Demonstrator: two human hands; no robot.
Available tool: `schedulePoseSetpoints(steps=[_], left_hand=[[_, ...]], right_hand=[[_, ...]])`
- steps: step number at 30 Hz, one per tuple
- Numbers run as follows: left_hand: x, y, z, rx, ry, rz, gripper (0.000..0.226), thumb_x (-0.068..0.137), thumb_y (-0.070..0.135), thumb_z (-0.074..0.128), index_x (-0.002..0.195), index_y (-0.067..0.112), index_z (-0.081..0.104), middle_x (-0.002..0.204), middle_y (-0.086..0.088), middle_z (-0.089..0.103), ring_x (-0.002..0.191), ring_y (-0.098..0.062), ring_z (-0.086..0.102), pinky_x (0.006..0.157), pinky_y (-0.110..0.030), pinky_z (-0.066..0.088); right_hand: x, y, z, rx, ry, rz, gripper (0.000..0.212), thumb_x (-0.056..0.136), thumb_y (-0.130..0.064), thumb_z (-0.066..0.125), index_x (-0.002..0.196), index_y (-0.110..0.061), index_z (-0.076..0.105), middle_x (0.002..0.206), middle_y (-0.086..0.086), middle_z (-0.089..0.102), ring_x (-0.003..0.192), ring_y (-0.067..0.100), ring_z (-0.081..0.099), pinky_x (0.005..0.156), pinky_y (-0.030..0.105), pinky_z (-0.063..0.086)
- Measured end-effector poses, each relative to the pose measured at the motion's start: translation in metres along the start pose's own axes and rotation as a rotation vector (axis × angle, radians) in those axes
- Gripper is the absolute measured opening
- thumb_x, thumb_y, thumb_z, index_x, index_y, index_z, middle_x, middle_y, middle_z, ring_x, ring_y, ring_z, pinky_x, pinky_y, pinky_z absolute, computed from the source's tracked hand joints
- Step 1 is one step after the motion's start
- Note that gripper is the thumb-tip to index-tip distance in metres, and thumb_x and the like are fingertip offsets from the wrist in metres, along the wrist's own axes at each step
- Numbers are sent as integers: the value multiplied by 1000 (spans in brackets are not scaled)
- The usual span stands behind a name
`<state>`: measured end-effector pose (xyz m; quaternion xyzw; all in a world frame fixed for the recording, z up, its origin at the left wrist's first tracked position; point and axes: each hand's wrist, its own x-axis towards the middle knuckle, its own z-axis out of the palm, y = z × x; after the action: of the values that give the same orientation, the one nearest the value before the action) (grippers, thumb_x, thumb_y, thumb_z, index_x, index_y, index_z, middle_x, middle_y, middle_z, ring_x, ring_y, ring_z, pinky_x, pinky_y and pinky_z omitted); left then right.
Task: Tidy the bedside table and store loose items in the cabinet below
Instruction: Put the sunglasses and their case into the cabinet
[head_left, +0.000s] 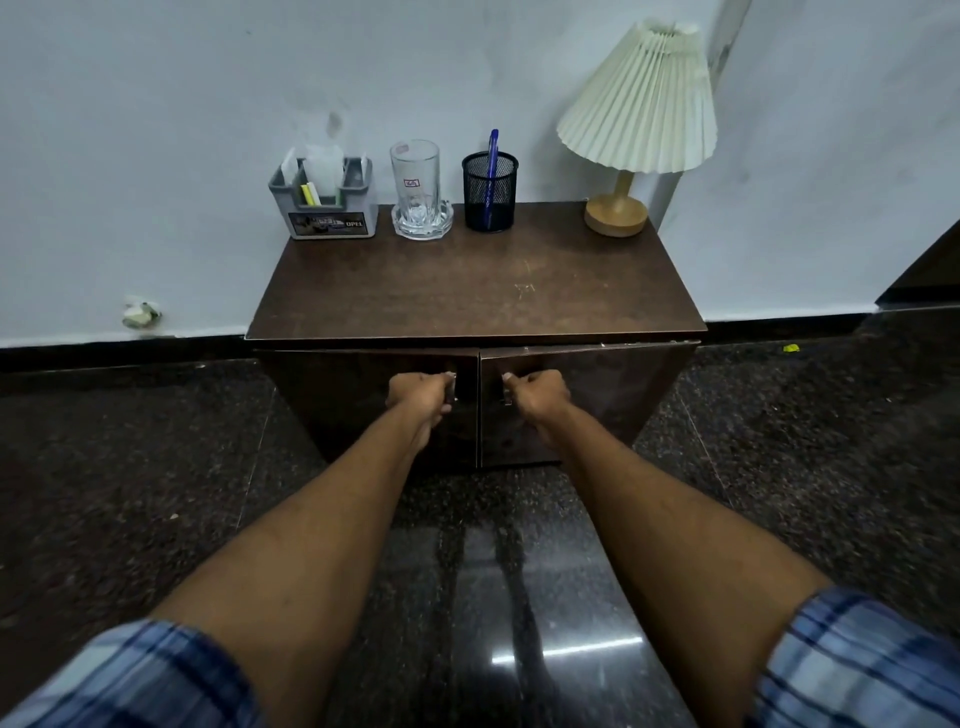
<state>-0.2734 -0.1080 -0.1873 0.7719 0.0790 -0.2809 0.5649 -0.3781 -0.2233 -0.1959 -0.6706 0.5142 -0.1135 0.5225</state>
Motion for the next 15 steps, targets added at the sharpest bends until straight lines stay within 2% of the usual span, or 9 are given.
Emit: schedulePoseSetpoints(steps=[4,7,10,12,15], left_hand=[[5,9,4,4,0,-6,16,83,28,76,78,18,64,89,-8,76,64,-20,68,54,-26,49],[9,10,4,5,28,-1,17,82,28,77,80,20,63,87,-6,75,65,-19,69,51,-25,48],[3,8,2,62,48,34,20,79,32,80,78,16,68,83,-5,75,71,-19,71,57,-24,51],[-5,7,-1,176,66,104,20,81,33,78,78,13,74,84,-5,76,77,-21,71,70,-27,58],[-25,10,-10,308,80,252,24,88,34,69,78,13,76,82,-4,75,82,-21,69,75,-28,53]], right_hand=[[5,-8,3,3,41,-10,28,93,-37,71,89,-10,75,103,15,75,104,31,69,90,34,54],[9,-9,5,-6,49,-14,30,94,-36,70,98,-7,76,104,14,74,108,31,67,90,32,50],[6,-10,2,-22,37,2,30,93,-38,70,97,-9,76,102,13,74,108,32,68,91,33,52],[-1,-14,-2,-36,25,-3,32,93,-40,69,93,-9,76,103,14,75,105,32,69,88,33,53],[-11,-18,-11,-81,-45,-61,36,94,-43,66,77,-11,72,96,15,76,98,34,70,87,38,57]])
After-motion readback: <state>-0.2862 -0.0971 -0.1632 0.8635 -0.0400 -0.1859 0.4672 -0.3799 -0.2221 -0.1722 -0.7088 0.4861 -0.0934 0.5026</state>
